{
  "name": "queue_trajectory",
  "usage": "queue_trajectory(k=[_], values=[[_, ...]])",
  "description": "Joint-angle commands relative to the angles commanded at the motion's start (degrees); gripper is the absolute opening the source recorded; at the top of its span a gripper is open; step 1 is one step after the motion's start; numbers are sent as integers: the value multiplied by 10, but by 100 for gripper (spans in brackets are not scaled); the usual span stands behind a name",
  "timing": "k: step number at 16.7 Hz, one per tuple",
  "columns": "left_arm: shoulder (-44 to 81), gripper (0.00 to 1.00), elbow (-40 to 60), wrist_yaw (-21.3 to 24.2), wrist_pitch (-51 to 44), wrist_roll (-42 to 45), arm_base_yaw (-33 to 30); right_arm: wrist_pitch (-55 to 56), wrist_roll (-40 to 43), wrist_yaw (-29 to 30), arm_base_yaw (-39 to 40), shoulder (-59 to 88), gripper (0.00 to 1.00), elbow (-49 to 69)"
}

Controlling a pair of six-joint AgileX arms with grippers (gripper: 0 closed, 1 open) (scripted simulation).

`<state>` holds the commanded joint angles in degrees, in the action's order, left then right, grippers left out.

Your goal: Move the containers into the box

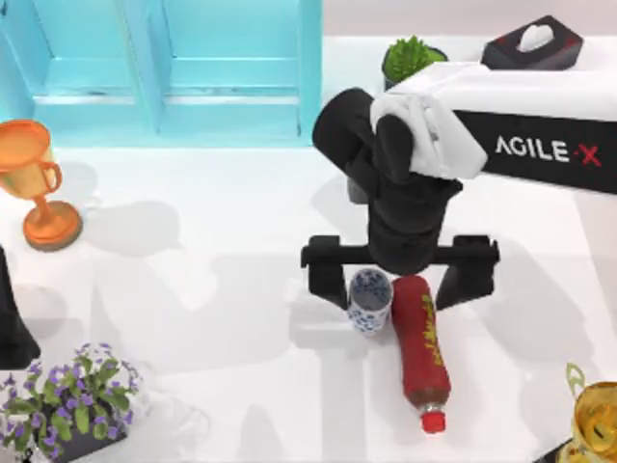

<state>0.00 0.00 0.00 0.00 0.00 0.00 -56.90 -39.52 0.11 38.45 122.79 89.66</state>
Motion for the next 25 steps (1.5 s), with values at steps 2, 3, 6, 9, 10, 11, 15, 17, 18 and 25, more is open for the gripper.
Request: queue_trajectory(k=[2, 3, 6, 9, 10, 11, 15, 17, 18, 25], values=[[0, 100, 0, 0, 0, 0, 0, 0, 0, 0, 0, 0, 32, 0], [0, 100, 0, 0, 0, 0, 0, 0, 0, 0, 0, 0, 25, 0], [0, 100, 0, 0, 0, 0, 0, 0, 0, 0, 0, 0, 2, 0], [0, 100, 0, 0, 0, 0, 0, 0, 0, 0, 0, 0, 0, 0], [0, 100, 0, 0, 0, 0, 0, 0, 0, 0, 0, 0, 0, 0], [0, 100, 0, 0, 0, 0, 0, 0, 0, 0, 0, 0, 0, 0], [0, 100, 0, 0, 0, 0, 0, 0, -1, 0, -1, -1, 0, 0], [0, 100, 0, 0, 0, 0, 0, -9, 9, 0, -11, -10, 0, 0], [0, 100, 0, 0, 0, 0, 0, -22, 22, 0, -23, -24, 0, -1], [0, 100, 0, 0, 0, 0, 0, -155, 125, -1, -124, -161, 0, -5]])
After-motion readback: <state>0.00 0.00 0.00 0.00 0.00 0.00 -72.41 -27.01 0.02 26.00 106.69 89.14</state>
